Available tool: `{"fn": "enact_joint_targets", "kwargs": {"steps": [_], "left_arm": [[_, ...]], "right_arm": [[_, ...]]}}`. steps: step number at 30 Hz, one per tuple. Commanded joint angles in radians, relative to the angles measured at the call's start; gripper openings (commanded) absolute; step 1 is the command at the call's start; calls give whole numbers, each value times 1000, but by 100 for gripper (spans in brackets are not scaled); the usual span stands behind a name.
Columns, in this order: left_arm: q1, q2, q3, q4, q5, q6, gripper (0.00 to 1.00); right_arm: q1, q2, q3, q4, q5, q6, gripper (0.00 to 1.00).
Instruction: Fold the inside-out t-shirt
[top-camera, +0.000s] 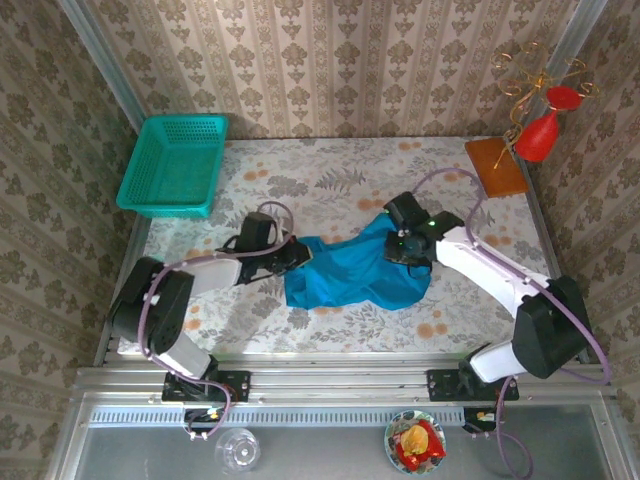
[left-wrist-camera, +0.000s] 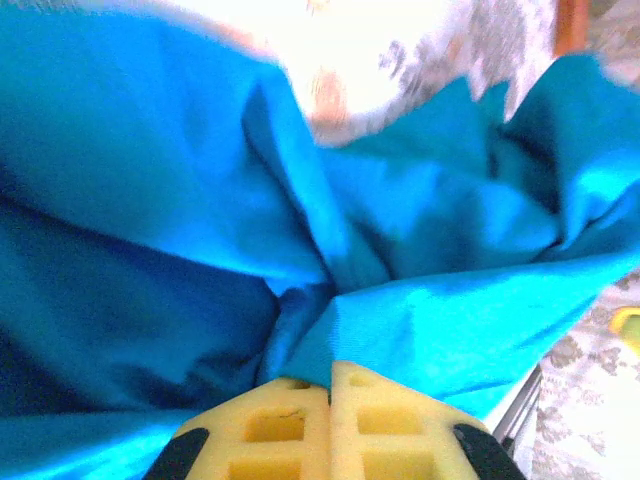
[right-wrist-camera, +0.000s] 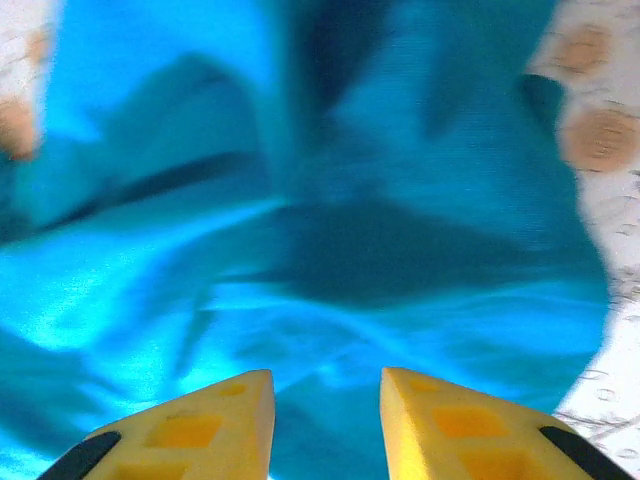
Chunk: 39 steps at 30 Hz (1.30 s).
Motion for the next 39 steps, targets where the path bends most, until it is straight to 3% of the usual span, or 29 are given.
{"fn": "enact_joint_targets", "kwargs": {"steps": [1, 5, 7, 10, 12, 16, 17, 25, 30, 33, 37, 39], "left_arm": [[87, -119, 79, -202, -35, 162, 0], [165, -159, 156, -369, -20, 285, 0], [187, -155, 179, -402, -2, 315, 0], [209, -157, 205, -439, 5, 344, 0], [222, -162, 218, -445, 5, 353, 0], [256, -157, 301, -477, 22, 375, 0], [267, -152, 335, -490, 30, 382, 0], [382, -67, 898, -696, 97, 461, 0], [454, -55, 1109, -784, 117, 486, 0], [516, -111, 1082, -823, 87, 520, 0], [608, -217, 884, -869, -5, 595, 0], [641, -252, 751, -884, -39, 627, 0]], "right_arm": [[-85, -31, -61, -13, -22, -70, 39], [-187, 3, -97, 73, -216, -179, 59], [-199, 50, -85, 93, -250, -214, 63], [-203, 125, -45, 89, -205, -239, 62], [-204, 164, -10, 72, -171, -250, 54], [-205, 185, 100, 37, -141, -264, 6], [-206, 179, 138, 21, -116, -269, 0], [-234, 83, 661, -202, 59, -350, 0], [-233, 1, 848, -265, 73, -364, 0], [-215, -96, 782, -239, 15, -355, 0], [-190, -238, 500, -111, -209, -305, 2], [-190, -284, 366, -42, -333, -266, 27]]}}
